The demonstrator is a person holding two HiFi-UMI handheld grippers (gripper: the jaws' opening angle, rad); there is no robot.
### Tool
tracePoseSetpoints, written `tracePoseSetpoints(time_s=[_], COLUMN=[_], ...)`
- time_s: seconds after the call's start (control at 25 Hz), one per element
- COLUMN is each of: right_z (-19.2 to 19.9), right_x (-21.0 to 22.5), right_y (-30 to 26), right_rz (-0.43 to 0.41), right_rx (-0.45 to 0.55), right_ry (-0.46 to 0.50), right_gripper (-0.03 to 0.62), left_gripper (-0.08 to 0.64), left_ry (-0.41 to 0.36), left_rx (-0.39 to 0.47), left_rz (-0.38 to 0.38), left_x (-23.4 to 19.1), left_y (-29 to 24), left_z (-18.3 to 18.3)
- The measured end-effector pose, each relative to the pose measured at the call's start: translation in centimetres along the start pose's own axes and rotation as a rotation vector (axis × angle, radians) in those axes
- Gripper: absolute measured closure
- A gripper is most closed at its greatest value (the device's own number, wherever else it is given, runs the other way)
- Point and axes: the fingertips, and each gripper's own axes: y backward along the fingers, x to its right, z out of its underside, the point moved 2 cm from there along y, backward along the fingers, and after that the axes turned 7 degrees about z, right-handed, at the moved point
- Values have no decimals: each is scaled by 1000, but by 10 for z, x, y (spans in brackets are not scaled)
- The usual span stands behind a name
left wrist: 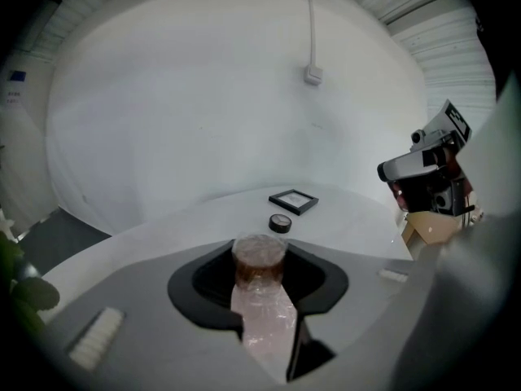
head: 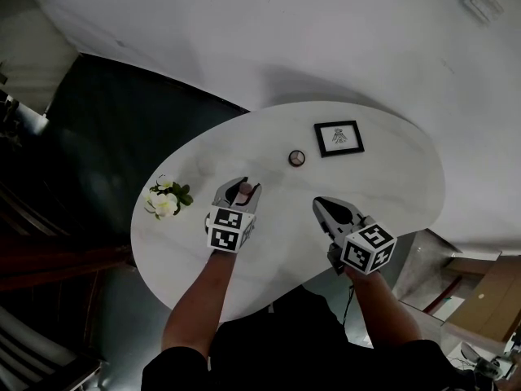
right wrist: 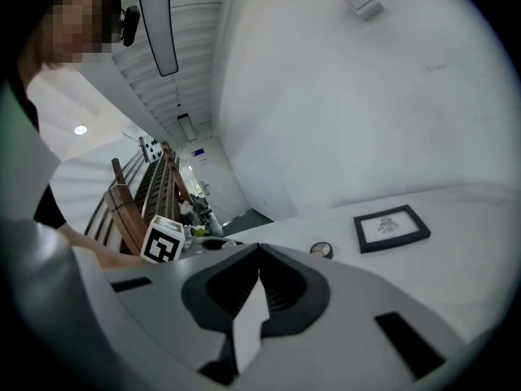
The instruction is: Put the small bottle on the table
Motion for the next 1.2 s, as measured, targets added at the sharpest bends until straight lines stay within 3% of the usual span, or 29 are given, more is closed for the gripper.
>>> tracePoseSetpoints(time_s=[0.24, 0.4, 0.96, 1.2], right_z=[-1, -4, 0, -8], right_x=[-9, -22, -86, -111], right_y=[4, 9, 54, 76], right_rz=[-7, -11, 4, 26], right_rx=[10, 23, 80, 92], right_ry=[4, 16, 59, 113], right_gripper=[581, 581, 581, 581], left_gripper=[402, 357, 357, 359], left_ry=[-48, -40, -47, -100], left_rx=[-46, -40, 13, 25], left_rz=[46, 30, 49, 78], left_x=[9, 8, 40, 53], left_y=[0, 11, 88, 128], left_z=[3, 2, 5, 5])
